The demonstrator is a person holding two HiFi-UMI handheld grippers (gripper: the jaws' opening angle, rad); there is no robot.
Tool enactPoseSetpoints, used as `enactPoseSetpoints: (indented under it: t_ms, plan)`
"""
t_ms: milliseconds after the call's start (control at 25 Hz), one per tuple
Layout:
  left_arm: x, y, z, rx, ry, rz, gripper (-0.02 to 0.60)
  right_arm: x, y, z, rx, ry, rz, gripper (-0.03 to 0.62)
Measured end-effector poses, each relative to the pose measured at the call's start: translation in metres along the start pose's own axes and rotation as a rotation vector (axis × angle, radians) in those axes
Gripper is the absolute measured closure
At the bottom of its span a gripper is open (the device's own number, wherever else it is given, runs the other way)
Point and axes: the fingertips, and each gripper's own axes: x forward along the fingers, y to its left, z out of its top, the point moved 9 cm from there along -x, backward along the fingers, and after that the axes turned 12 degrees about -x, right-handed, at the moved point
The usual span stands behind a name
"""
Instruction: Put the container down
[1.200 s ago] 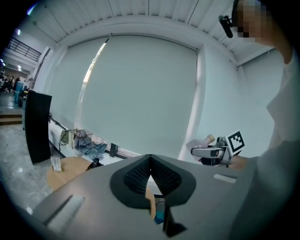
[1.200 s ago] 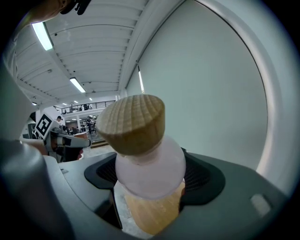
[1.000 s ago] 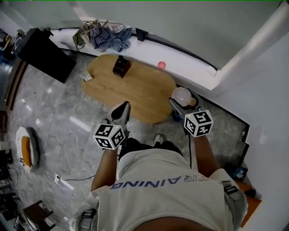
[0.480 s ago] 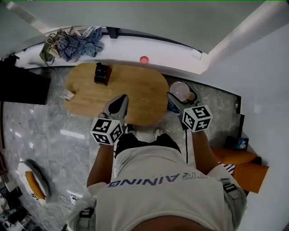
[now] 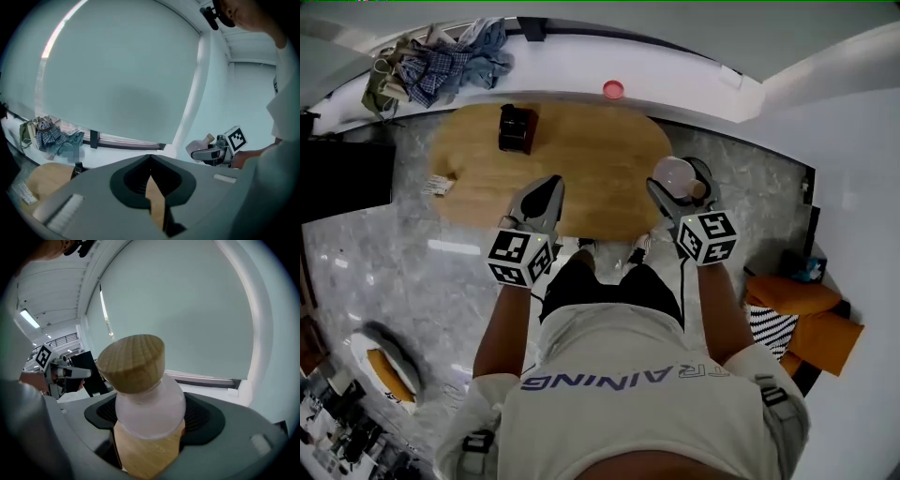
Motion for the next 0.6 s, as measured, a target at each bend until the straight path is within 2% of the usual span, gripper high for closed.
enactPoseSetpoints:
  t_ms: [360, 600]
  plan:
    - [0.052, 0.047, -0.071, -0.052, 0.104, 0.040, 0.581, 0.113, -0.005, -0.118, 0.000, 0.199, -0.001, 0.183]
    - [0.080, 0.077, -0.105, -0.100, 0.116, 0.079, 0.581, 0.209, -0.007, -0.200, 0.069, 0.276, 0.009, 0.183]
